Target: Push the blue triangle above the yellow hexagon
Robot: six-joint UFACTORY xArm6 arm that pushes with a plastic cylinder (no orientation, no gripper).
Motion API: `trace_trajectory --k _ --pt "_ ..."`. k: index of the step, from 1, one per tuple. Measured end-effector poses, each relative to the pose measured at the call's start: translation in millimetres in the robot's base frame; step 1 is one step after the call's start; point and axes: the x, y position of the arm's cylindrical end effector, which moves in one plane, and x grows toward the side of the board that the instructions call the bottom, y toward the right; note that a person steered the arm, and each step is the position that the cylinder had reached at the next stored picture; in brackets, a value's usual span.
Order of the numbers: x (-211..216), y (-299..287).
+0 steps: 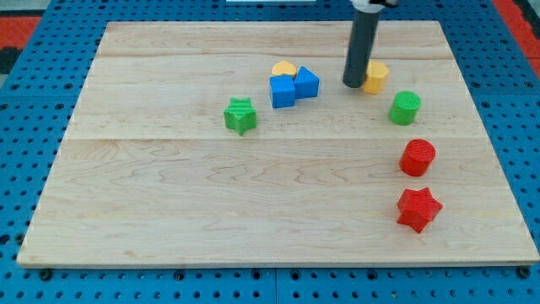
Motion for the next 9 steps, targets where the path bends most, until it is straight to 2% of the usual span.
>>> trace_trajectory --k 1,2,3,4,6,7,8,9 --pt "0 28" --pt "10 -14" --pt "42 -84" --pt "37 -118" --pt "-21 -13" --pt "-65 2" --pt "-53 -24" --pt "-97 -62"
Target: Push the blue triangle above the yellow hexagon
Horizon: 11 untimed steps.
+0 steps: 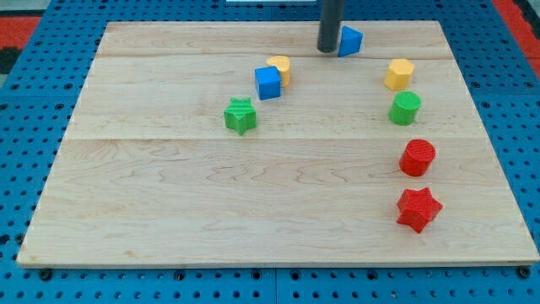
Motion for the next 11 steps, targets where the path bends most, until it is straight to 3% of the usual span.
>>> trace_trajectory --k 1,2,4,7,8,9,11 --pt "-14 0" --pt "10 53" --pt "11 53" --pt "-47 54" --pt "-48 -23" --pt "-45 -60" --pt "-30 -77"
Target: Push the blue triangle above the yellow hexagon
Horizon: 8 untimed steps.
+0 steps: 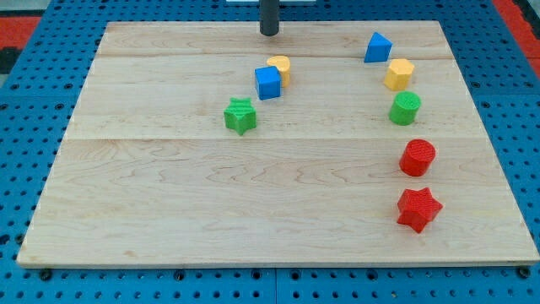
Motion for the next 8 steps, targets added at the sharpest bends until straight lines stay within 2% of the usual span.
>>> trace_trajectory --k 3,6,7,8 --pt "-18 0" --pt "-15 -2" --pt "-15 66" --pt "-7 75"
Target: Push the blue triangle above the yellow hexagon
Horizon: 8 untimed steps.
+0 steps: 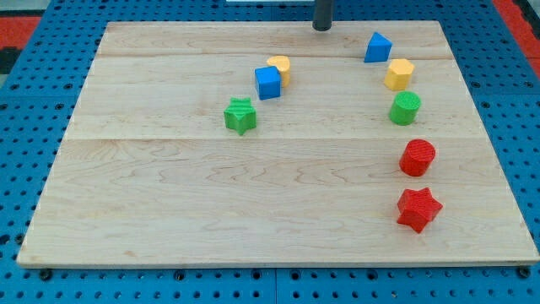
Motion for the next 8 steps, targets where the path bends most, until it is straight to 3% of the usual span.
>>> trace_trajectory --k 1,3,6,7,8 --pt "12 -15" --pt "46 44" --pt "54 97" --pt "54 96" --pt "54 4"
